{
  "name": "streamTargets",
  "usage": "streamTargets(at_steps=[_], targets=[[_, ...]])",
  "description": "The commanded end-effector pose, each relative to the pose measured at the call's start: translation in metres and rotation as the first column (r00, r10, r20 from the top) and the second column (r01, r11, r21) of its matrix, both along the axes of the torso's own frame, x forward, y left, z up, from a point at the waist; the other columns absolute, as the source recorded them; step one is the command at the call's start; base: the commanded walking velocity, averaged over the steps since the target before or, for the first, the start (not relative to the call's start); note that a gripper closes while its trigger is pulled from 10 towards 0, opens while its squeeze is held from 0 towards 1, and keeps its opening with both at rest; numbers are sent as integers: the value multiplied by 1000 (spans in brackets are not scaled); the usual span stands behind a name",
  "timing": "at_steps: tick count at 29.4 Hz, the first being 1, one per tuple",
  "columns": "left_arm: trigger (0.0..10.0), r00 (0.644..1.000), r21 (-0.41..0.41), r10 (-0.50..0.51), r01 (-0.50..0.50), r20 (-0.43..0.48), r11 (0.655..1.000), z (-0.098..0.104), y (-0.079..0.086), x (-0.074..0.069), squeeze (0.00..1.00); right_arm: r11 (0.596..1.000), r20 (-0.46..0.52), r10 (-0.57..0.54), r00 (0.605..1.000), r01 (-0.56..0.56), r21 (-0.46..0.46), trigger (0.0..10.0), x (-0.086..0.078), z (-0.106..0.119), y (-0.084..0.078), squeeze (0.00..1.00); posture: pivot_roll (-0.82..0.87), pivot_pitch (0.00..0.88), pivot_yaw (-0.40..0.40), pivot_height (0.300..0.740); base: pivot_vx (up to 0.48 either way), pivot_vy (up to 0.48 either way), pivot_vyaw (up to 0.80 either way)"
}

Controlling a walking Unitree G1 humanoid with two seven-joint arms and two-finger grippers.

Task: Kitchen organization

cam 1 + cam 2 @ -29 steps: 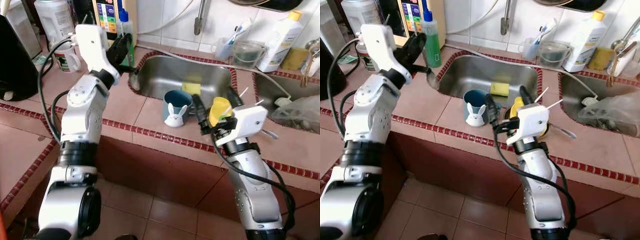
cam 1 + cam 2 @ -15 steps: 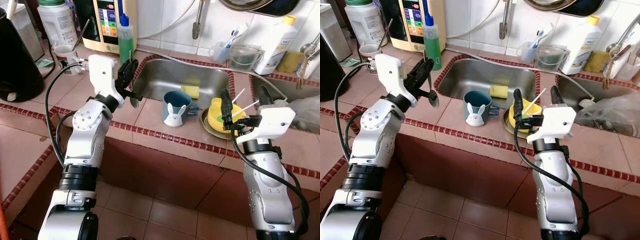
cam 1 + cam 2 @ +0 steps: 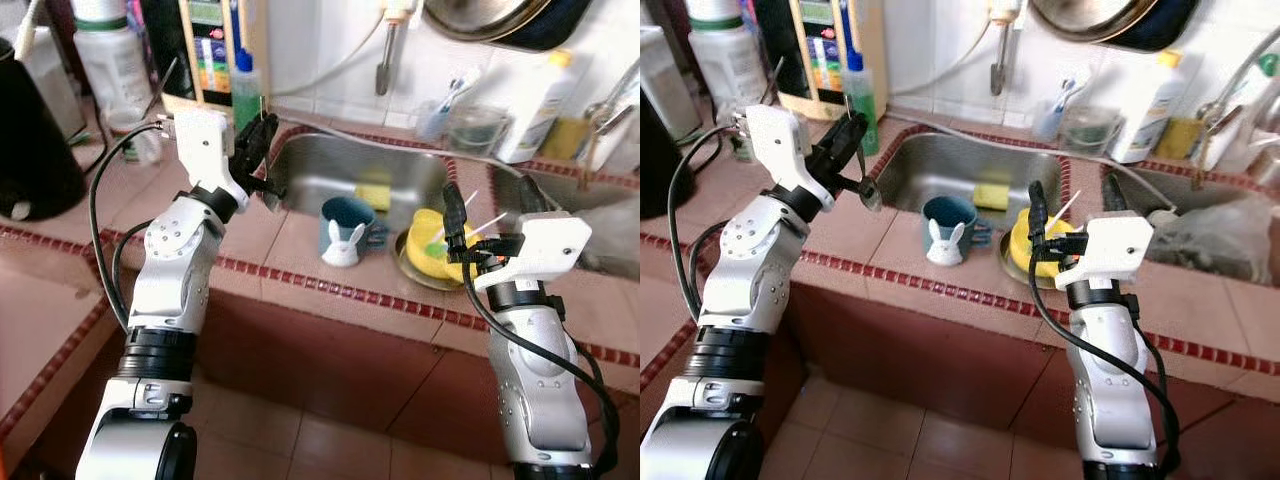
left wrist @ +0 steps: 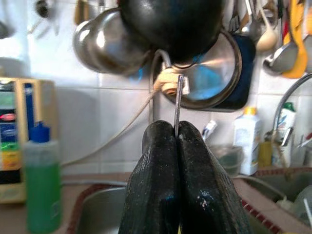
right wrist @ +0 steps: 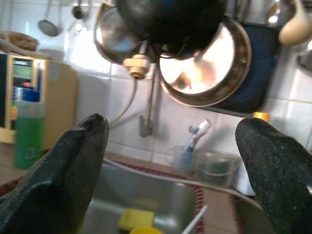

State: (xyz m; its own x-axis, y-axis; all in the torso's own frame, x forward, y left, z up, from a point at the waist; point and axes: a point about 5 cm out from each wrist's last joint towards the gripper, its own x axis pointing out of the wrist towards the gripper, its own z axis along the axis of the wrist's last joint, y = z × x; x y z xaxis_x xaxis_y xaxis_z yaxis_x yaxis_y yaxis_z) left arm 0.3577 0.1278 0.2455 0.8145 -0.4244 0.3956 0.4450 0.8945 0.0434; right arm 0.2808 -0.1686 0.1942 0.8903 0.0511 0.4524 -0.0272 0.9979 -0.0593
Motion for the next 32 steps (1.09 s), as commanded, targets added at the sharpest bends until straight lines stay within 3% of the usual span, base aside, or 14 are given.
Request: streamTargets(at_steps=[1, 27, 32], targets=[[10000, 999, 7, -25, 25, 25, 1000, 7, -5, 0, 0, 1000, 23, 6, 1000, -6, -8, 10000, -1, 5, 1, 0, 11, 0, -27, 740, 439, 0, 0], [10000, 998, 16, -53, 52, 31, 999, 11, -6, 4, 0, 1000, 20, 22, 1000, -22, -3, 10000, 0, 5, 4, 0, 8, 0, -20, 740, 442, 0, 0], [10000, 998, 1, -68, 68, 13, 998, 11, -7, 4, 0, 1000, 11, 21, 1000, -21, 4, 10000, -1, 4, 4, 0, 5, 0, -15, 740, 182, 0, 0]])
